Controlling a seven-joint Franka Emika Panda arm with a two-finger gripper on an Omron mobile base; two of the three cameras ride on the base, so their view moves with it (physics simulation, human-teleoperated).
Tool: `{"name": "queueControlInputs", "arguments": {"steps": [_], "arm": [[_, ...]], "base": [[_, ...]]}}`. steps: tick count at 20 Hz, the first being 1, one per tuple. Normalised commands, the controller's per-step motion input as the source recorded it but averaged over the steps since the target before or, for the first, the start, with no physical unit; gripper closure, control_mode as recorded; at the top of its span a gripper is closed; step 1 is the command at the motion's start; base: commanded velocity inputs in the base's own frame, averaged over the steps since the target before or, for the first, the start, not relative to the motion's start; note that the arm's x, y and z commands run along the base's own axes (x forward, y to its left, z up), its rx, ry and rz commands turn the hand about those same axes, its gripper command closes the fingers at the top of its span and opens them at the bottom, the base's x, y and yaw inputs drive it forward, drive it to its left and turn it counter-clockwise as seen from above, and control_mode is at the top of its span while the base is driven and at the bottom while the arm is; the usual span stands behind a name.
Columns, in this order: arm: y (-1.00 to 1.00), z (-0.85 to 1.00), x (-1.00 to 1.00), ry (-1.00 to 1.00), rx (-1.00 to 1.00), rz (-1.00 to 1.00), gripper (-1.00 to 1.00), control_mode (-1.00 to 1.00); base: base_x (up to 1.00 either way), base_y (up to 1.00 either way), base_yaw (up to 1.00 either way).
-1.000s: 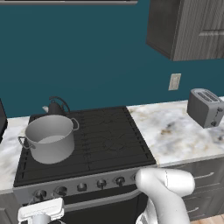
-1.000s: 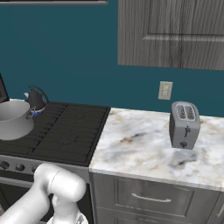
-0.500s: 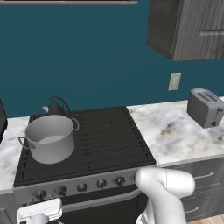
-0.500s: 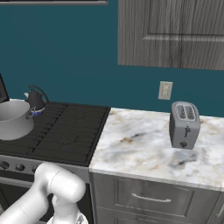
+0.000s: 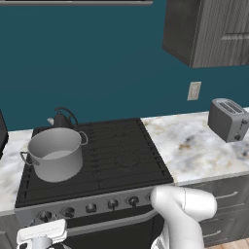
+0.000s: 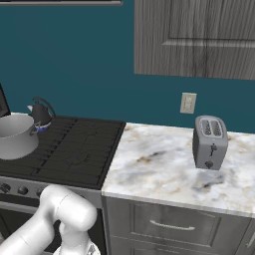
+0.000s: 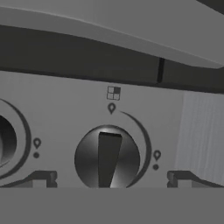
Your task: Pick the kettle from the cabinet and place it on a stove burner. Then pick the pot from the counter and place it on another stove burner. Finally, turn both burners on.
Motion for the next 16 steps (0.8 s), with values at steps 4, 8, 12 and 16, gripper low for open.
{"name": "queueControlInputs", "arguments": {"steps": [4, 8, 12, 16], "arm": [[0.0, -0.05, 0.03, 0.0, 0.03, 0.0, -1.0, -1.0], [0.0, -0.06, 0.05, 0.0, 0.04, 0.0, -1.0, -1.0], [0.0, 0.0, 0.11, 0.0, 0.03, 0.0, -1.0, -1.0], [0.01, -0.02, 0.14, 0.0, 0.01, 0.0, -1.0, -1.0]], "base": [[0.0, 0.0, 0.0], [0.0, 0.0, 0.0], [0.0, 0.0, 0.0], [0.0, 0.0, 0.0]]}}
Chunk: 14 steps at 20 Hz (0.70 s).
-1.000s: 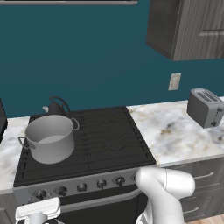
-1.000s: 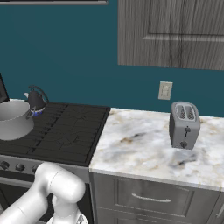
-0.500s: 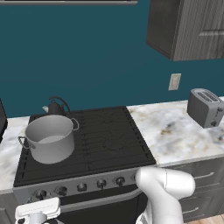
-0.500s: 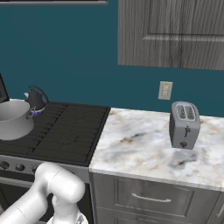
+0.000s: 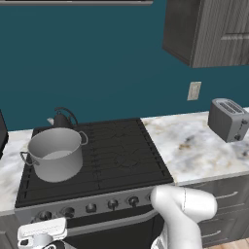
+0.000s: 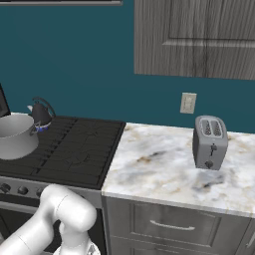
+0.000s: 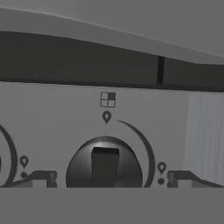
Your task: Pick the kettle from the cabinet and place it on a stove burner. Then pick the pot from the counter and place it on another stove burner. Finally, turn both burners on.
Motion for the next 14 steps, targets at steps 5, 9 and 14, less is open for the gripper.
{"name": "queueControlInputs", "arguments": {"steps": [5, 9, 14], "arm": [[0.06, -0.11, 0.24, 0.0, 0.01, 0.0, 1.0, -1.0], [0.14, -0.18, 0.19, 0.0, 0.0, 0.0, 1.0, -1.0], [0.09, -0.19, 0.09, 0.0, 0.0, 0.0, 1.0, -1.0]], "base": [[0.0, 0.0, 0.0], [0.0, 0.0, 0.0], [0.0, 0.0, 0.0]]}}
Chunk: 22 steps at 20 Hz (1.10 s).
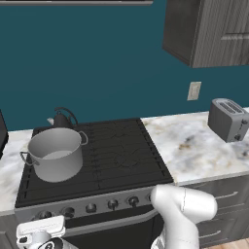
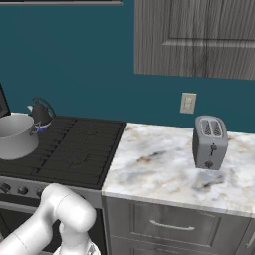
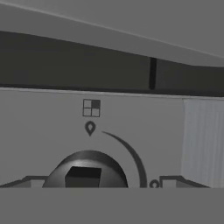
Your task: Pick the kettle from the cabinet and place it on a stove burner. Then pick the pot from the counter and place it on another stove burner. Finally, turn both burners on.
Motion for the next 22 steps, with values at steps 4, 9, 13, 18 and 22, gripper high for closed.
{"name": "queueControlInputs", "arguments": {"steps": [4, 9, 13, 18, 22], "arm": [[0.13, -0.07, 0.03, 0.0, 0.0, 0.0, 1.0, -1.0], [-0.04, -0.01, -0.08, -0.01, 0.02, 0.0, 1.0, -1.0], [-0.06, 0.0, -0.09, 0.0, 0.02, 0.0, 1.0, -1.0], [-0.01, 0.0, -0.02, 0.0, 0.01, 0.0, 1.0, -1.0], [0.0, 0.0, 0.0, 0.0, 0.0, 0.0, 1.0, -1.0]], "base": [[0.0, 0.0, 0.0], [0.0, 0.0, 0.0], [0.0, 0.0, 0.0], [0.0, 0.0, 0.0], [0.0, 0.0, 0.0]]}}
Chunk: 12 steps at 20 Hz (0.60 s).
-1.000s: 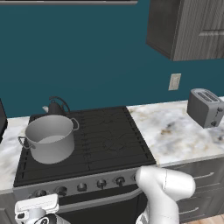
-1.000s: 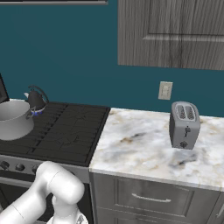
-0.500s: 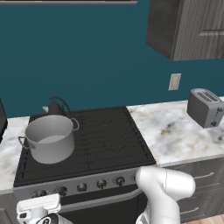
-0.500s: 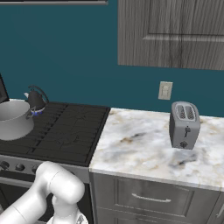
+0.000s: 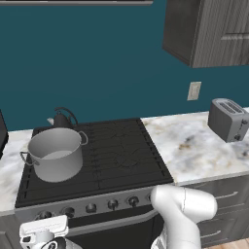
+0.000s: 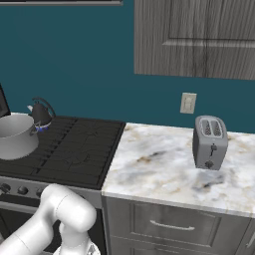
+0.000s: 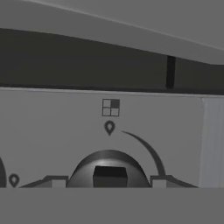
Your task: Pick the kettle from the cabinet and place it on a stove burner. Then pick the pot from the counter and place it on another stove burner. Finally, turn both burners on.
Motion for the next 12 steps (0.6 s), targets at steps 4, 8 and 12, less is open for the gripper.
{"name": "queueControlInputs", "arguments": {"steps": [4, 8, 12], "arm": [[0.0, 0.0, 0.0, 0.0, -0.07, 0.0, 1.0, -1.0], [0.0, 0.0, 0.0, 0.0, -0.12, 0.0, 1.0, -1.0], [0.0, 0.02, 0.0, 0.0, -0.17, 0.0, 1.0, -1.0]], "base": [[0.0, 0.0, 0.0], [0.0, 0.0, 0.0], [0.0, 0.0, 0.0]]}}
